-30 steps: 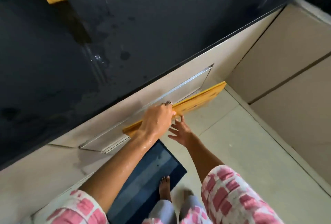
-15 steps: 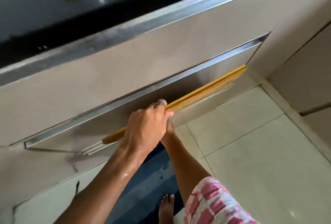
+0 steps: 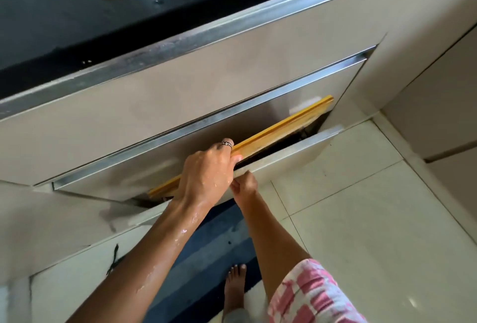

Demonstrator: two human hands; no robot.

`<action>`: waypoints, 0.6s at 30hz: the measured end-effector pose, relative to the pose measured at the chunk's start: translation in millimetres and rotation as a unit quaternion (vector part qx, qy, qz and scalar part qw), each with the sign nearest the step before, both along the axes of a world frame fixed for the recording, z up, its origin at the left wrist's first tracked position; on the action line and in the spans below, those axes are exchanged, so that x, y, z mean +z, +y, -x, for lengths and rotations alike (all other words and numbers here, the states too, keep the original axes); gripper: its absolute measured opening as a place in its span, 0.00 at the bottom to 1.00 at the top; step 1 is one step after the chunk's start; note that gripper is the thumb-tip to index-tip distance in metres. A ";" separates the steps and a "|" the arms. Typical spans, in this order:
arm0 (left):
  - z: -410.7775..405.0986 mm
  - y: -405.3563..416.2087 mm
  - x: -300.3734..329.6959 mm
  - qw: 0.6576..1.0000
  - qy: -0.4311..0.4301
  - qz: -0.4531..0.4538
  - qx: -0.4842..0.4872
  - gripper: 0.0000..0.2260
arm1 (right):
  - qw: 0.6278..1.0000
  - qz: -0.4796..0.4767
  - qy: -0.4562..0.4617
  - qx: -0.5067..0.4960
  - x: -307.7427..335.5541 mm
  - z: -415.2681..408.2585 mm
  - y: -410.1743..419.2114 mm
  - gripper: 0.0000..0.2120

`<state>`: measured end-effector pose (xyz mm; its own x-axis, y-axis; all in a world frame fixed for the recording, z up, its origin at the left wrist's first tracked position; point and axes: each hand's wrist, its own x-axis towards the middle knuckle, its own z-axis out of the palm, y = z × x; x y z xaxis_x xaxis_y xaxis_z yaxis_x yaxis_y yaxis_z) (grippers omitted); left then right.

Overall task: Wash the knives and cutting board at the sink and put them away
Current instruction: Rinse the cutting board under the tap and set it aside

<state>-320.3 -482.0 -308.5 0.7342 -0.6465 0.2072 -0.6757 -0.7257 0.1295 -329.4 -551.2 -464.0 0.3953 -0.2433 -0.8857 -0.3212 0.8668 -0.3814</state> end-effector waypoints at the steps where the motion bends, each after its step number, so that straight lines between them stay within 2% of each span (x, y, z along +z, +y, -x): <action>1: 3.4 0.3 0.2 0.999 0.031 0.009 -0.005 0.12 | 1.000 -0.014 0.018 0.006 3.2 12.8 -1.2 0.10; 3: 11.0 -2.1 0.8 0.994 0.104 -0.022 0.019 0.14 | 0.996 -0.010 0.073 0.049 8.9 36.1 -5.0 0.09; 5: 15.4 -6.1 -1.5 0.991 0.116 -0.059 0.040 0.15 | 0.985 0.036 0.115 0.121 18.6 54.4 -11.9 0.14; 6: 18.8 -6.9 -2.4 0.989 0.114 -0.081 0.040 0.14 | 0.977 0.099 0.127 0.143 28.2 63.3 -15.3 0.15; 7: 21.1 -8.3 -4.3 0.987 0.119 -0.096 0.041 0.13 | 0.962 0.207 0.122 0.125 35.1 69.8 -20.4 0.21; 8: 23.6 -10.1 -6.6 0.984 0.128 -0.116 0.042 0.12 | 0.929 0.341 0.097 0.105 47.3 75.8 -28.1 0.33; 9: 26.4 -10.8 -7.5 0.980 0.147 -0.128 0.044 0.11 | 0.869 0.481 0.061 0.103 61.1 80.2 -36.7 0.40; 10: 28.9 -11.8 -11.0 0.976 0.163 -0.136 0.041 0.10 | 0.780 0.607 0.044 0.142 80.3 80.9 -46.4 0.43; 11: 30.5 -13.0 -14.4 0.974 0.175 -0.143 0.035 0.09 | 0.681 0.696 0.043 0.223 98.3 76.5 -58.3 0.43; 12: 32.0 -15.3 -17.4 0.972 0.181 -0.145 0.032 0.09 | 0.586 0.738 0.042 0.330 113.2 71.6 -70.2 0.41; 14: 32.8 -22.5 -26.1 0.969 0.195 -0.145 0.034 0.10 | 0.431 0.714 -0.005 0.552 122.1 59.1 -91.4 0.33; 15: 32.9 -26.6 -32.4 0.968 0.200 -0.146 0.034 0.10 | 0.374 0.679 -0.038 0.630 118.5 54.2 -101.2 0.27; 17: 33.1 -34.9 -47.3 0.965 0.212 -0.149 0.033 0.10 | 0.286 0.631 -0.078 0.717 107.6 43.9 -118.4 0.20; 18: 32.1 -37.7 -55.1 0.964 0.217 -0.153 0.031 0.10 | 0.276 0.620 -0.084 0.729 105.3 42.0 -125.0 0.18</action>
